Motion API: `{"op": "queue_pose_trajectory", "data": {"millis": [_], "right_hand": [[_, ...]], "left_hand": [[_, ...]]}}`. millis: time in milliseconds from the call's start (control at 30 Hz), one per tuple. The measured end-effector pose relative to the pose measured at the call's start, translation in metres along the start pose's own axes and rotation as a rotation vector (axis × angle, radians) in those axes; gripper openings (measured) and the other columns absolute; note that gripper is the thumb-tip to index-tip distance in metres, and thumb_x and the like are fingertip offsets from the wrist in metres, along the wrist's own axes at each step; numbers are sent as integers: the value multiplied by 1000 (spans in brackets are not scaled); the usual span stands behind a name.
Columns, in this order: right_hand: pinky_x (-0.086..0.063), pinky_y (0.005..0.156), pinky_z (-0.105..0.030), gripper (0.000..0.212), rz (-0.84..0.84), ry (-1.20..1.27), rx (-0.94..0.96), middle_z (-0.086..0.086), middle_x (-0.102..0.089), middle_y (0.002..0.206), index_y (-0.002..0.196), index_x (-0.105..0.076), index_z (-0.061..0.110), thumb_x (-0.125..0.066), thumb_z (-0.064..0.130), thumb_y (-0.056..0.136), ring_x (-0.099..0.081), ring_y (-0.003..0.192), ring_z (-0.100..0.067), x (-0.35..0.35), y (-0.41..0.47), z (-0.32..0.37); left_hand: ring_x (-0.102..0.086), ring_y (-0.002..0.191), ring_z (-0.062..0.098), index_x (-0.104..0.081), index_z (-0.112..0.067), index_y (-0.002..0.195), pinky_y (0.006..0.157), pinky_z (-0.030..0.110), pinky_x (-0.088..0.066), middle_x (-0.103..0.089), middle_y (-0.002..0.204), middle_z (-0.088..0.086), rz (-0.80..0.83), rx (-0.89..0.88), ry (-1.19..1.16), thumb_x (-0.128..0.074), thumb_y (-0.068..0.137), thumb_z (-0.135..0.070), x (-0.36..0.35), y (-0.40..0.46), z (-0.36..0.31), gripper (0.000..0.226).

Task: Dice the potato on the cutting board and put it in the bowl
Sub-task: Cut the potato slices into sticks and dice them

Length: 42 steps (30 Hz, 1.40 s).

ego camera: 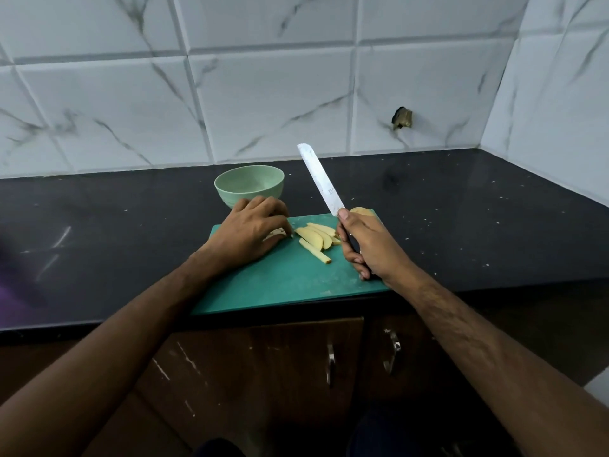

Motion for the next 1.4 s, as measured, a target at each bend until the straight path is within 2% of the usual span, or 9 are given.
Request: {"op": "queue_pose_trajectory", "data": {"millis": [167, 267, 433, 633, 800, 933, 1067, 1200, 1400], "right_hand": [[-31, 35, -19, 45, 4, 24, 0, -1, -37, 49, 86, -50, 6, -37, 42, 110, -30, 31, -9, 0, 0, 0], [-31, 35, -19, 45, 7, 25, 1, -1, -37, 49, 85, -49, 7, -37, 42, 110, -30, 32, -10, 1, 1, 1], [-31, 35, -20, 45, 13, 28, 0, -3, -37, 49, 85, -49, 7, -37, 43, 109, -30, 32, -11, -1, 0, -1], [-32, 36, -20, 46, 9, 13, -6, -2, -37, 49, 84, -49, 8, -37, 44, 109, -30, 32, -11, 0, 1, 0], [-32, 36, -20, 46, 10, 15, -12, -2, -37, 49, 84, -49, 8, -37, 45, 109, -30, 32, -11, 0, 1, -2], [-32, 36, -20, 46, 12, 15, -11, -2, -37, 49, 84, -49, 8, -37, 45, 109, -29, 32, -12, 1, 1, -2], [-32, 36, -20, 46, 16, 18, -5, -2, -37, 49, 85, -49, 8, -37, 44, 109, -30, 32, -12, 1, 2, -2], [-32, 36, -20, 47, 11, 17, -10, -2, -37, 50, 85, -50, 8, -37, 46, 109, -30, 32, -12, 1, 3, -4], [-31, 36, -21, 46, 1, 34, -13, -4, -36, 50, 86, -51, 8, -37, 45, 109, -28, 32, -14, 2, 3, -3]], "left_hand": [[-54, 106, 20, -69, -28, 107, 86, 39, -38, -58, 121, -3, -35, -78, 16, -56, 94, -29, 2, 3, -8, 19], [-53, 106, 17, -68, -29, 107, 88, 38, -36, -58, 120, -5, -4, -126, 40, -55, 94, -36, 1, 7, -17, 20], [-55, 108, 14, -59, -32, 108, 89, 33, -30, -59, 116, -10, 98, 37, -29, -40, 95, -54, -12, 13, -4, 32], [-61, 97, 12, -61, -26, 97, 89, 38, -39, -62, 100, -11, 123, 86, -86, -61, 93, -33, -17, 22, 0, 8], [-63, 97, 20, -63, -23, 93, 86, 40, -40, -64, 98, -6, 101, 166, -31, -64, 89, -28, -15, 25, 3, 6], [-59, 92, 18, -61, -25, 96, 79, 39, -38, -61, 97, -8, -65, 15, -32, -61, 93, -32, 4, 21, -12, 8], [-58, 95, 11, -64, -27, 103, 78, 39, -38, -60, 101, -12, 7, -193, -152, -61, 96, -37, 15, 20, -37, 12], [-54, 102, 11, -66, -31, 111, 83, 40, -37, -56, 107, -11, 116, -222, -156, -58, 95, -44, 8, 20, -51, 22], [-51, 98, 12, -67, -28, 110, 81, 37, -36, -53, 107, -9, 115, -212, -140, -55, 99, -50, 8, 21, -61, 27]]}}
Point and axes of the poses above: each hand's wrist, its own y-axis towards the middle knuckle, its own x-axis out of the back of the hand, z = x × y, the point moved 5 cm from there along y, towards the middle knuckle
